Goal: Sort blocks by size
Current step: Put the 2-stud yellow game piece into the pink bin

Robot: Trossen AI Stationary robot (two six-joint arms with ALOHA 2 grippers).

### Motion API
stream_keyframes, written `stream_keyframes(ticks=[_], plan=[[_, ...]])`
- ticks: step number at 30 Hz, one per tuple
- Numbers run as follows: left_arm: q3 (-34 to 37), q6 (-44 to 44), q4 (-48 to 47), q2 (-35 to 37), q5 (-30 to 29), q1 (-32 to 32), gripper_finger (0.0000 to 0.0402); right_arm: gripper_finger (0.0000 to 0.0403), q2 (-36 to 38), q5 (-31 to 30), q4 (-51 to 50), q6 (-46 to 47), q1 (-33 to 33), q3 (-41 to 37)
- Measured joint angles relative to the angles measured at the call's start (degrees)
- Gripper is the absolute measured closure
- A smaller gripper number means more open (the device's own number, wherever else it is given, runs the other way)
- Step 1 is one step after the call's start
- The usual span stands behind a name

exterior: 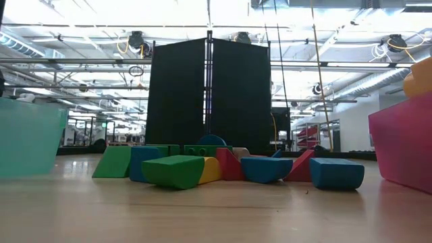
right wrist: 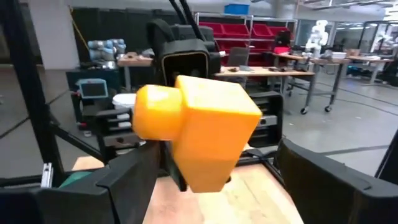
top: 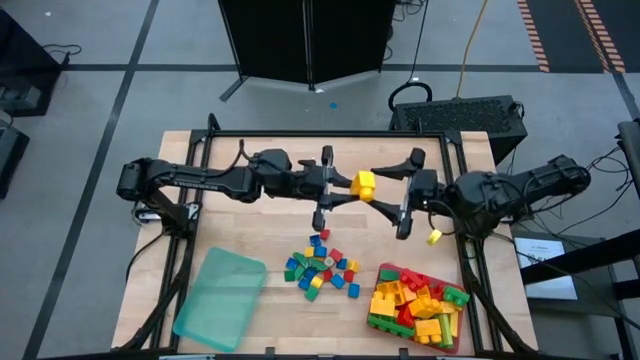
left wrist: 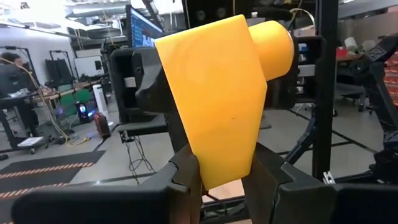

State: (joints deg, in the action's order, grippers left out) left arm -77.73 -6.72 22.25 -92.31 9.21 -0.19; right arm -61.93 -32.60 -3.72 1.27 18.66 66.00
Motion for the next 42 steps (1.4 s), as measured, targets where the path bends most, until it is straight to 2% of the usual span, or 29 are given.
stream_keyframes(ticks=[5, 14, 19, 24, 30, 37, 42], plan=[[0.0, 0.2, 0.1, 0.0, 0.9, -0.7, 0.0315, 0.0088, -0.1, 4.6, 0.5, -0.1, -2.4, 0.0], [-0.1, 0.0, 0.2, 0.0, 1.3, -1.1, 0.0315, 0.0089, -3.1, 14.5, 7.1, -4.0, -6.4, 0.0], [-0.1, 0.0, -0.3, 0.0, 1.3, -1.1, 0.0315, 0.0095, -5.3, 16.1, 9.7, -4.0, -7.3, 0.0], [-0.1, 0.2, -0.2, 0.0, 1.3, -1.1, 0.0315, 0.0146, -6.0, 16.3, 12.7, -6.5, -7.3, -0.1], [-0.1, -0.2, 0.0, 0.0, 1.3, -0.9, 0.0315, 0.0252, -5.6, 16.7, 12.4, -6.4, -7.3, -0.1], [-0.1, -0.3, -0.7, 0.0, -1.5, -0.9, 0.0310, 0.0259, -5.5, 16.6, 11.0, -6.3, -7.1, -0.1], [0.2, -0.1, -5.6, -0.1, -2.7, -0.2, 0.0271, 0.0259, -4.0, 15.5, 13.0, -8.2, -6.0, 0.1]])
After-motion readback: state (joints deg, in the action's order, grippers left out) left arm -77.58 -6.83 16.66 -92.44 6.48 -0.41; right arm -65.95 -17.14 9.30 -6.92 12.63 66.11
